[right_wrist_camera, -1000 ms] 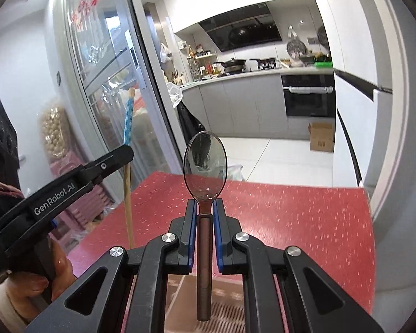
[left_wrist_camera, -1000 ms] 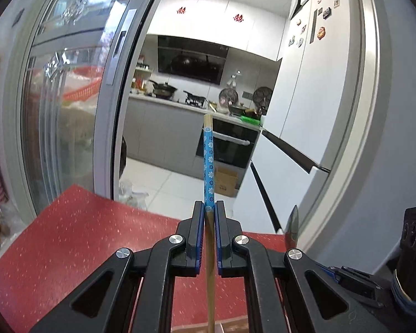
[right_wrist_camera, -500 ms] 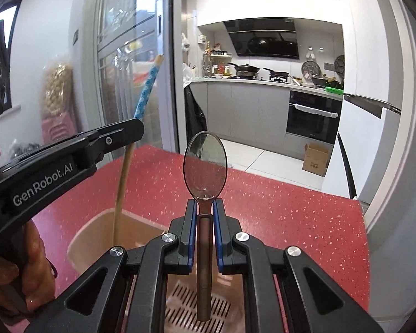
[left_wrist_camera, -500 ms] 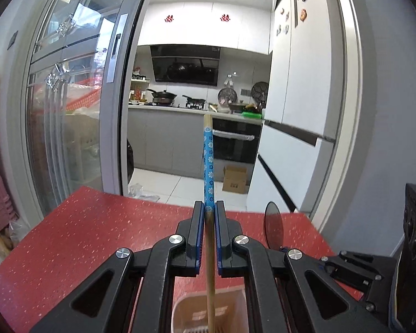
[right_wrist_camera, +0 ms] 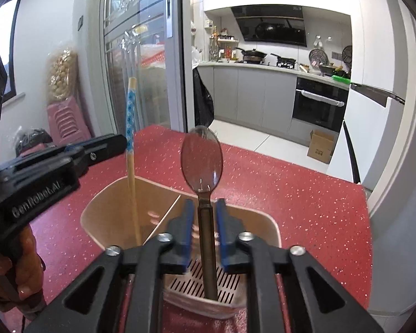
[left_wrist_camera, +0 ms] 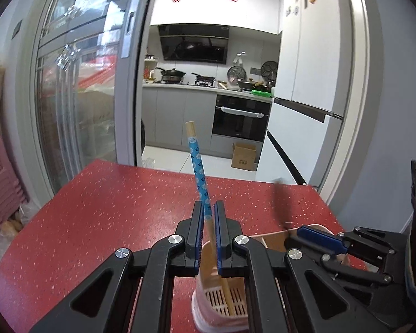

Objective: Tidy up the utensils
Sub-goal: 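Lower the chopstick into the caddy with the left tool while the right tool lowers the spoon in, then grasp another brown spoon with the left tool while the right tool grasps a second spoon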

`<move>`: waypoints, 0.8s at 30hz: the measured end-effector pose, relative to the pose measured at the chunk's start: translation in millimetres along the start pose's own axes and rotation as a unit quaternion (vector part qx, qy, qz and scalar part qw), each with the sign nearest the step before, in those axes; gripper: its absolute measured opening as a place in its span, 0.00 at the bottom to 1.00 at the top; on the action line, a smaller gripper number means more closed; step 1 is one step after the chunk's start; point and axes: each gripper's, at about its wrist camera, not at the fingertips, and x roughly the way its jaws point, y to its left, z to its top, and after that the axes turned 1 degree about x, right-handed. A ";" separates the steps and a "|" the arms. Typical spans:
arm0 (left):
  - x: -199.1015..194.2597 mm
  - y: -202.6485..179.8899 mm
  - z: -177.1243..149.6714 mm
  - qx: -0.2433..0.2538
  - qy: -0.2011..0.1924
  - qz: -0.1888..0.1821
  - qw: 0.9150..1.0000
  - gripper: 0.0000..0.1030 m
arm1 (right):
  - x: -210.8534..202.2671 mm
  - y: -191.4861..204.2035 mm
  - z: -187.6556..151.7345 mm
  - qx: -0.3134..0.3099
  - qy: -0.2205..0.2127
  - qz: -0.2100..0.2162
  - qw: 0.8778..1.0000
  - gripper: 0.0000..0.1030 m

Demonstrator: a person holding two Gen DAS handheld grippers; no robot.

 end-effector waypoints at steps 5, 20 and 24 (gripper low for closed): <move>-19.8 9.6 -4.0 -0.006 0.008 0.014 1.000 0.35 | -7.2 0.7 -2.0 0.004 -0.001 -0.005 1.000 0.40; -88.2 42.3 -76.8 -0.026 0.130 0.045 0.990 0.35 | -72.3 -1.0 -40.6 0.104 0.057 0.008 0.993 0.54; -108.1 49.6 -111.4 -0.024 0.161 0.045 0.986 0.35 | -86.1 3.9 -72.0 0.132 0.093 0.013 0.987 0.54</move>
